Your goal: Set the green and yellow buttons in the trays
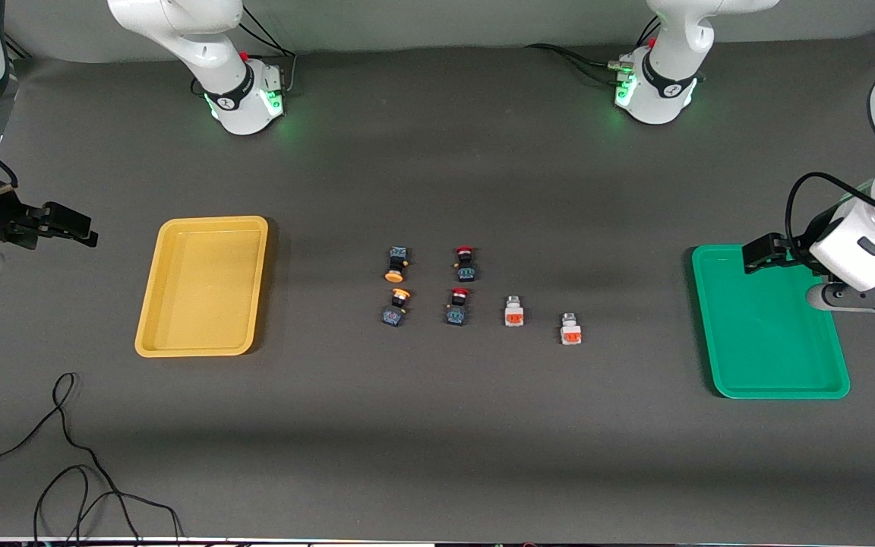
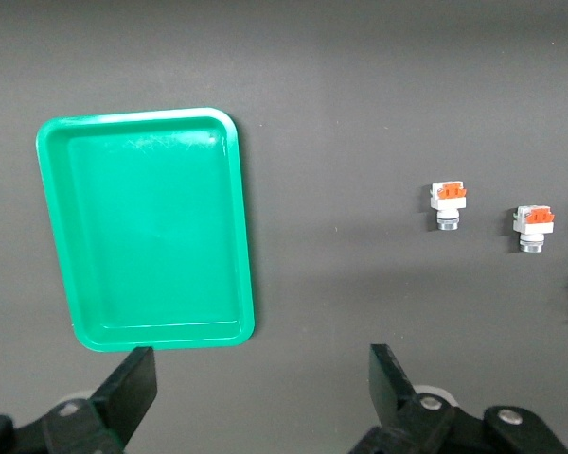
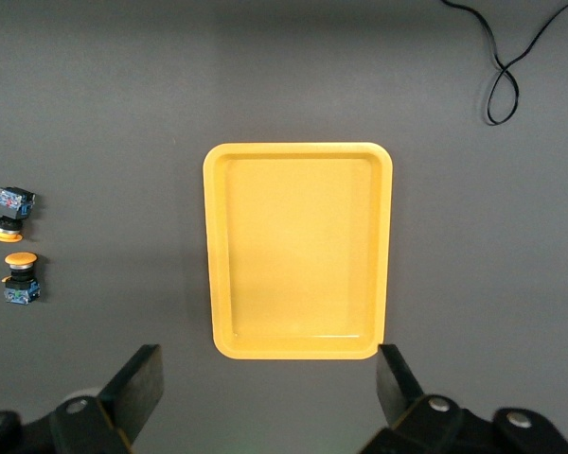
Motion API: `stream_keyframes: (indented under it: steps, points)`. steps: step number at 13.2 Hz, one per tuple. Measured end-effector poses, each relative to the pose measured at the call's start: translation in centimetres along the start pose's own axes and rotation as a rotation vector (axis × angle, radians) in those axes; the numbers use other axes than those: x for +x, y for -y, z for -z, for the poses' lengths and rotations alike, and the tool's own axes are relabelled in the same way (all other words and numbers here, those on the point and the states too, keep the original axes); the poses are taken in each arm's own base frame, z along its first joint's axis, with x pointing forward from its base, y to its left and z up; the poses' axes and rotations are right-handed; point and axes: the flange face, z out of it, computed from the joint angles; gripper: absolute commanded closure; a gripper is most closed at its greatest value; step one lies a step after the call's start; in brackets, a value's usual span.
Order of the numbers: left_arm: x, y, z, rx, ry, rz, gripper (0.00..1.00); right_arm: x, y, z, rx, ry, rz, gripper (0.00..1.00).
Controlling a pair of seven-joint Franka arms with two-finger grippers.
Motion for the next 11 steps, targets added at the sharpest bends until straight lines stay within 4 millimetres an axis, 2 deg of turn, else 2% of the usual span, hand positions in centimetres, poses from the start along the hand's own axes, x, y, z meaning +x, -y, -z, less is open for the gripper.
stream_keyframes:
  steps: [11]
  points:
    - [-0.17,0.00,-0.47,0.000,0.019,0.000,0.00,-0.17,0.22,-0.61,0.001,0.034,0.004,0.00]
